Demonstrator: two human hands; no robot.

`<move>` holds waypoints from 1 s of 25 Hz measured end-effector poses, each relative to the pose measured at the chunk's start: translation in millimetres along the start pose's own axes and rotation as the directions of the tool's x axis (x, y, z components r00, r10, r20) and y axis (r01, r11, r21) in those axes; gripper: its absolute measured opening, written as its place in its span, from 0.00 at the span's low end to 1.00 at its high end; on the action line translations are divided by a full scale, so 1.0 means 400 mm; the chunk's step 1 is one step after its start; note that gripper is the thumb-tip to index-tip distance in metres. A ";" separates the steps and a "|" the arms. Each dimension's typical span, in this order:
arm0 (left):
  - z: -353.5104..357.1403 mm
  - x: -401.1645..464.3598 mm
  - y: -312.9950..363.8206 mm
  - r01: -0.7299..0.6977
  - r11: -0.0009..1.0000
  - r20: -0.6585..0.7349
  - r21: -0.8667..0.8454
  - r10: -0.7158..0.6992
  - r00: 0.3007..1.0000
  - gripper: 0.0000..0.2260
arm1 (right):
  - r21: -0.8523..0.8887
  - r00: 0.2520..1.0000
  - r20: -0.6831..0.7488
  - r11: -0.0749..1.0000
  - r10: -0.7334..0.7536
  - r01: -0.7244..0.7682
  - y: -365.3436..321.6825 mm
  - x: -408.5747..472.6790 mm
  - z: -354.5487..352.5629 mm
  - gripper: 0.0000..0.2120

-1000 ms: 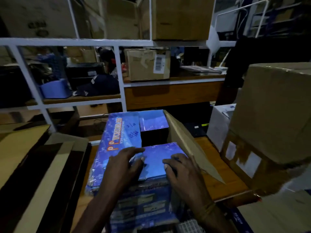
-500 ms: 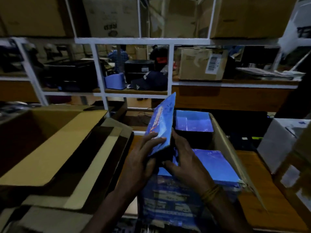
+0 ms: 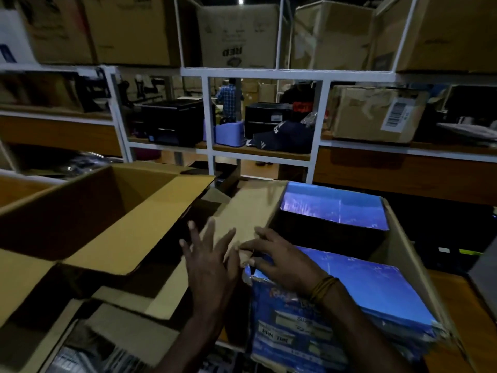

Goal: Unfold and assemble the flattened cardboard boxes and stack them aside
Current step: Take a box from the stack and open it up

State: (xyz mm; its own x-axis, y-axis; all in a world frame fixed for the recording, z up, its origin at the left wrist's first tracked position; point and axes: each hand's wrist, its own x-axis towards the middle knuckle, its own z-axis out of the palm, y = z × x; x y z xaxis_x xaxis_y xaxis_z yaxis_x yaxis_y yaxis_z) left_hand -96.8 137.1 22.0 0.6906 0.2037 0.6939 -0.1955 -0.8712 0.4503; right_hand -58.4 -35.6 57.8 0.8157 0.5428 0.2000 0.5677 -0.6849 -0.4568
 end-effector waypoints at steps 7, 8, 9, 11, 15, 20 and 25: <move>-0.011 -0.025 0.033 0.314 0.865 0.389 -0.391 -0.154 0.908 0.14 | 0.057 0.995 0.016 0.994 0.096 -0.097 0.033 -0.013 -0.028 0.19; -0.008 -0.011 0.024 0.295 0.867 0.434 -0.401 -0.104 0.895 0.17 | 0.026 0.981 0.039 0.981 0.190 -0.191 0.053 -0.017 -0.039 0.24; -0.010 0.006 0.021 0.268 0.879 0.483 -0.395 -0.049 0.874 0.19 | -0.032 0.949 0.073 0.952 0.306 -0.304 0.077 -0.021 -0.052 0.29; -0.015 0.043 0.026 0.167 0.918 0.570 -0.361 0.075 0.818 0.19 | -0.179 0.847 0.133 0.853 0.514 -0.490 0.119 -0.030 -0.089 0.35; -0.016 0.106 0.054 -0.005 0.952 0.700 -0.307 0.230 0.677 0.28 | -0.188 0.808 0.123 0.813 0.576 -0.551 0.132 -0.060 -0.168 0.38; -0.014 0.168 0.093 -0.085 0.896 0.641 -0.436 0.376 0.669 0.40 | -0.261 0.862 -0.290 0.832 0.416 -0.489 0.050 -0.087 -0.235 0.33; -0.083 0.231 0.156 -0.062 0.768 0.414 -0.637 0.408 0.814 0.25 | -0.325 0.791 -0.592 0.853 0.154 -0.409 -0.054 -0.174 -0.257 0.24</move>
State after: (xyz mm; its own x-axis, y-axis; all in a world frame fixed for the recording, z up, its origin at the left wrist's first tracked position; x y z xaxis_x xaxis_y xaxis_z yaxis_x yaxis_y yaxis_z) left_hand -68.5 116.4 132.7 0.7702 -0.3747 0.5161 -0.6364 -0.3976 0.6610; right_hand -115.9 -108.6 143.0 0.7982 0.0363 0.6013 0.1866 -0.9640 -0.1896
